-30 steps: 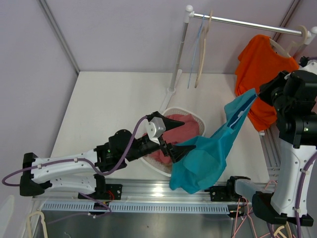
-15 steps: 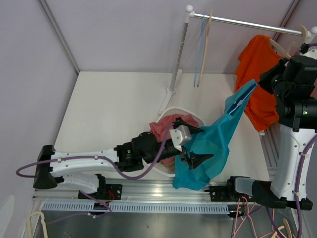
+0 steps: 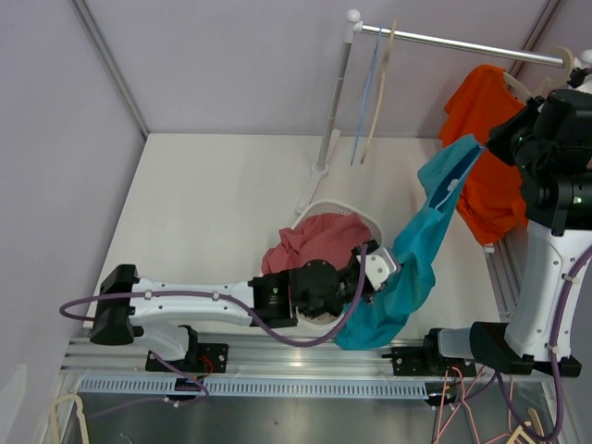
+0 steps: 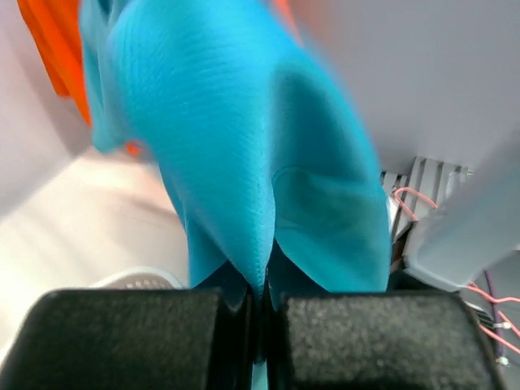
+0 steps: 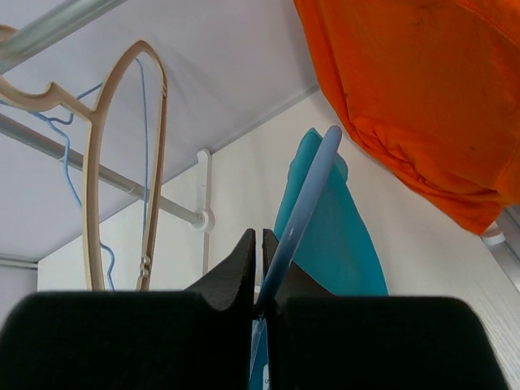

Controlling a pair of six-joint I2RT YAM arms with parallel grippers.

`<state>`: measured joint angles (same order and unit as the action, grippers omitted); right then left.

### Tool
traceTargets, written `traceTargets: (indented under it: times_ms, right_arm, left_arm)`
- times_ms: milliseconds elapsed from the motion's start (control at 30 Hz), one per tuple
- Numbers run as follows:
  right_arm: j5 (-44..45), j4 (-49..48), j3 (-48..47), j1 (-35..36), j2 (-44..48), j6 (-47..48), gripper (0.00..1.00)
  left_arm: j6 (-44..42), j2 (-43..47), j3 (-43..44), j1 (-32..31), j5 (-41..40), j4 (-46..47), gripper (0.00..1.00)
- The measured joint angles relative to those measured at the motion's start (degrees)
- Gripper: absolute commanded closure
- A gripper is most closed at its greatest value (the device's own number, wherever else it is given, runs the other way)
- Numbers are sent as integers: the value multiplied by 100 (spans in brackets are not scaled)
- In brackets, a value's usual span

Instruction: Remove the t-shirt from the hanger

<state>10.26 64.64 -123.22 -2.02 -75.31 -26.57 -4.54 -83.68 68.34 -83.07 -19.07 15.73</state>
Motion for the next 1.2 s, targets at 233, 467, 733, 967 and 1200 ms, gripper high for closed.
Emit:
traceTargets:
  times_ms: [233,467,733,967,1200]
  right_arm:
    - [396,693,-715,11,-962,-304,100]
    - [503,1246,-944,-289,-1716,-542,100]
    - [-339,1346,-1169,-654,-1700,-470,100]
    - [-769,1349,-901,-564,-778,-227,100]
    - [-772,1360,-769,-564,402,-26,100]
  left_arm:
    - [-861,313,-2,-916,-286,297,99]
    - [-1707,323,-326,-1773,-282,909,99]
    - [-1432,-9,-933,-1582,-466,1093,99]
    - [229,-802,610,415,-109,-890,99]
    - [1108,-1777,2680,1764,391,-2337,99]
